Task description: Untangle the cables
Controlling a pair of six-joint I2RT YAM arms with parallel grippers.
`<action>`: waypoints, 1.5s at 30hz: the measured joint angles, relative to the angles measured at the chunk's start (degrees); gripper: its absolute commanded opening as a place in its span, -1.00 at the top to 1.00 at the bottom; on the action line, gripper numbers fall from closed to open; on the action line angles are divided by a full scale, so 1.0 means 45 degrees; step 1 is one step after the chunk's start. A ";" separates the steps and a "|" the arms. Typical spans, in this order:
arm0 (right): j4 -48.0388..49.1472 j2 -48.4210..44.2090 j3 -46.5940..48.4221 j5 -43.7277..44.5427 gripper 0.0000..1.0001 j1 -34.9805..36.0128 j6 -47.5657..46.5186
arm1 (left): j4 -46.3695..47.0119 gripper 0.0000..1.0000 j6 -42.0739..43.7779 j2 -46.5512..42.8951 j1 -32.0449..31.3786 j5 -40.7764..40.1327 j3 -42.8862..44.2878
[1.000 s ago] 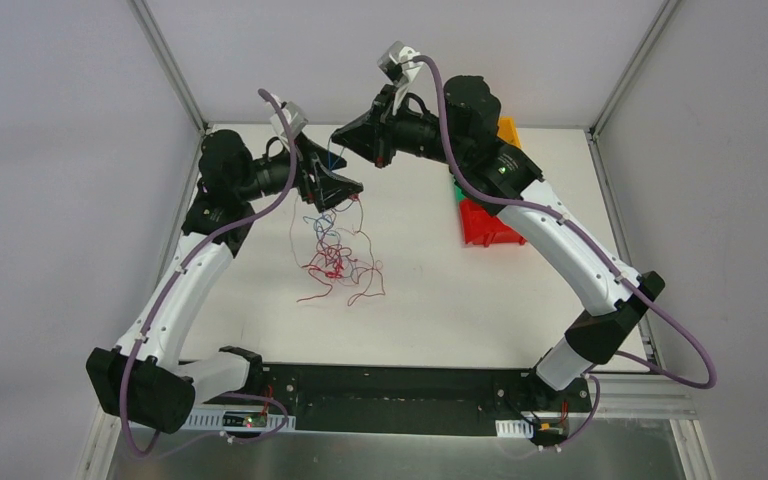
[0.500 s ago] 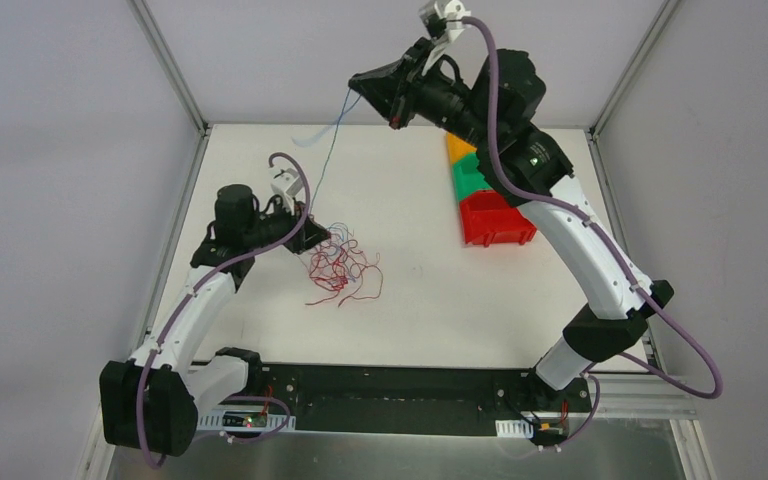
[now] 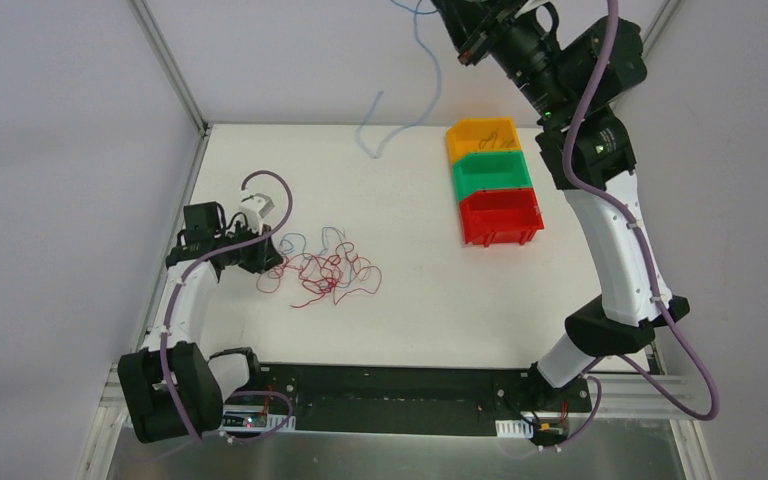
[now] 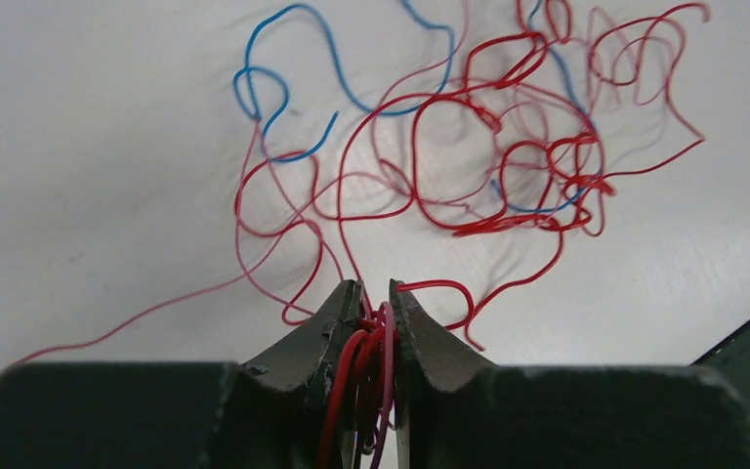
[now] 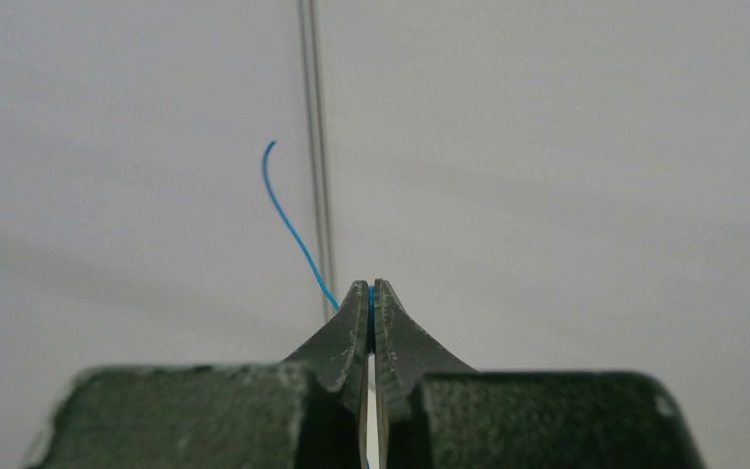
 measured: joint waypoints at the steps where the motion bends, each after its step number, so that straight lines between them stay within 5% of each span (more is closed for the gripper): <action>1: 0.0039 -0.0024 0.0053 0.0049 1.00 -0.0228 -0.0044 | -0.0282 0.68 0.0379 0.0189 0.0306 -0.0107 0.0058; 5: 0.0155 -0.0233 -0.0107 0.0053 1.00 -0.1112 -0.0097 | -0.1073 0.57 0.1637 0.0894 0.1418 -0.0272 0.0486; 10: 0.0481 -0.1977 -0.3458 -0.0423 1.00 -0.1394 -0.0525 | -0.1792 -0.09 0.2283 0.1559 0.1855 -0.0034 0.1583; 14: 0.0393 -0.2905 -0.5867 -0.0661 1.00 -0.1457 -0.0835 | -0.2200 -0.39 0.1909 0.1642 0.1851 0.0622 0.2822; 23: -0.0219 -0.3055 -0.8004 -0.0952 1.00 -0.2516 -0.0816 | -0.2336 -0.69 0.0437 0.1093 0.1836 0.1948 0.4556; 29: -0.0277 -0.2336 -0.7708 -0.1559 1.00 -0.3313 -0.0500 | -0.2492 -0.79 -0.0282 0.0597 0.1472 0.2555 0.4692; 45: 0.1112 0.3842 -0.1768 -0.1603 1.00 -0.6261 0.1243 | -0.2569 -0.82 -0.0597 0.0491 0.1161 0.2535 0.4692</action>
